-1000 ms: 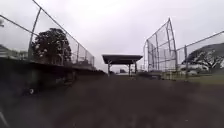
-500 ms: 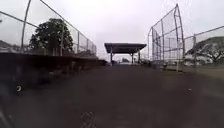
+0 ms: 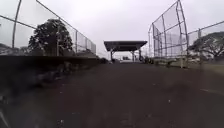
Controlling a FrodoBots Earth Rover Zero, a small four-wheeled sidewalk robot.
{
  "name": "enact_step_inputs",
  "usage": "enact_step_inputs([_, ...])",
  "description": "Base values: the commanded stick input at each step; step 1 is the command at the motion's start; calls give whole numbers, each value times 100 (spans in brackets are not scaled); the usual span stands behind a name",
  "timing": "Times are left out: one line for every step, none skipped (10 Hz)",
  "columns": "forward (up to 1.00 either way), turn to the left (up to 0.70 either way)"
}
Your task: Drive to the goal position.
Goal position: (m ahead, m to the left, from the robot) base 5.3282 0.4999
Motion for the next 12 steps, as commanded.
enact_step_inputs([100,0])
enact_step_inputs([100,0])
enact_step_inputs([100,0])
enact_step_inputs([100,0])
enact_step_inputs([100,0])
enact_step_inputs([100,0])
enact_step_inputs([100,0])
enact_step_inputs([100,0])
enact_step_inputs([100,0])
enact_step_inputs([100,0])
enact_step_inputs([100,0])
enact_step_inputs([100,0])
